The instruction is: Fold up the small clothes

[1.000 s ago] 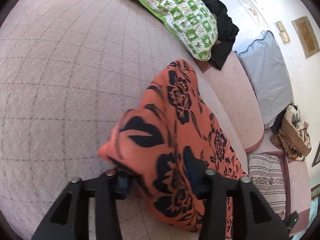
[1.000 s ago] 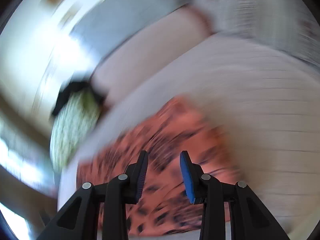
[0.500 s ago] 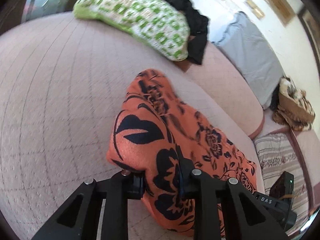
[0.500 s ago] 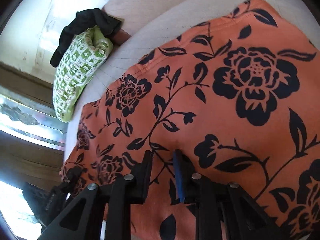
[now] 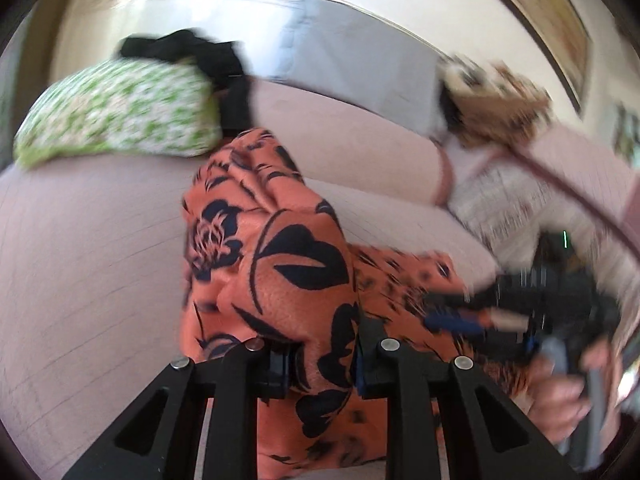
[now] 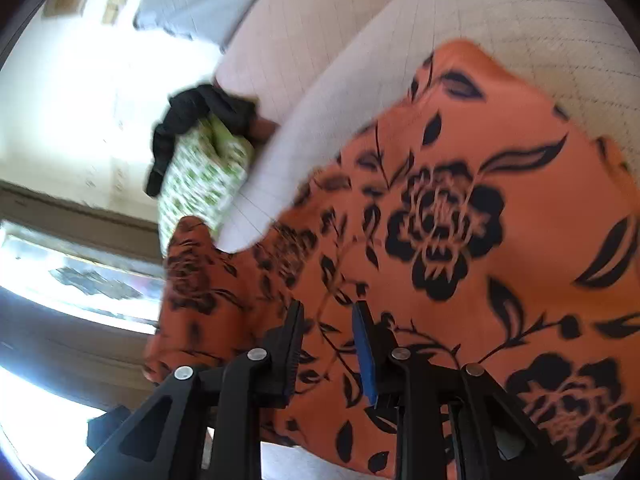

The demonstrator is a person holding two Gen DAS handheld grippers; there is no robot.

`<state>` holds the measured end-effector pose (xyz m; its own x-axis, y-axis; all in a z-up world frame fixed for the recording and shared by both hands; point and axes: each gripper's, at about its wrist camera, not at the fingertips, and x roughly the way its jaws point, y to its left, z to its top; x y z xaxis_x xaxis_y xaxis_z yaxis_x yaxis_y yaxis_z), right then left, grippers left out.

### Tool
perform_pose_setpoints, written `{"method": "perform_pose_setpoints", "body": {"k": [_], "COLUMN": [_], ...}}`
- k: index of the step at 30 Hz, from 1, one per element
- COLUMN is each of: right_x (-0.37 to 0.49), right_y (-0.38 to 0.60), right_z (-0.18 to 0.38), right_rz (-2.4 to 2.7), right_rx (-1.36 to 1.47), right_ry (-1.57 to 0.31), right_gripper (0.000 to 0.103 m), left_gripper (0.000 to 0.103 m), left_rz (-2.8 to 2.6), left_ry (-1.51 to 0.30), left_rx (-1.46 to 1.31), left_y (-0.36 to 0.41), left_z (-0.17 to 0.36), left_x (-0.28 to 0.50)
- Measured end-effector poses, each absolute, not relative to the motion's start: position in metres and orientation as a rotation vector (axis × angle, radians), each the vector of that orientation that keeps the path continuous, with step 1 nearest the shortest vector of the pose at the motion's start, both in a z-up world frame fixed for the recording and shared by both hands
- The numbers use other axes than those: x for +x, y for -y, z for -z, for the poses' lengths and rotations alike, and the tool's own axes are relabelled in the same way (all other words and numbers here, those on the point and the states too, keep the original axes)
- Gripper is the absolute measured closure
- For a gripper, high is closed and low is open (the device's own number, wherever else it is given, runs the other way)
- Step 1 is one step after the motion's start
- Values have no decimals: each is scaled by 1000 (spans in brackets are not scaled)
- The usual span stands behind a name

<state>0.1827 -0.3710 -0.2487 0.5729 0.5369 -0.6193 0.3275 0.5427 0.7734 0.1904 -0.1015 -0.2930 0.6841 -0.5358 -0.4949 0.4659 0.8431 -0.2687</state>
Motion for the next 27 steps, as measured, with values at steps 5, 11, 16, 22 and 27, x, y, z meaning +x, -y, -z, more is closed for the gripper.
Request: {"method": "perform_pose_setpoints", "body": {"k": [5,11,16,22,27], "right_x": [176,192,203,225,248], "right_y": [393,378,353,331,306], "right_z": [245,261,267,256,259], "right_rz": [-196,-252,-279,-294,-277], "right_rx": [1143,1168,1120,1045,913], "right_ry": [-930,-1016,-1053,-999,-1016], "right_gripper": [23,23,23,23,41], "left_gripper": [51,16,14,16,15], "left_rz": [706,1031,845,574,597], "left_ry": [-675,-569,-568,-866,-944], "left_rx": [73,-96,-292,-459,-195], "left_y": [158,98,30,10,53], "left_z": [306,255,250,308,318], "left_x": [177,167,204,250,239]}}
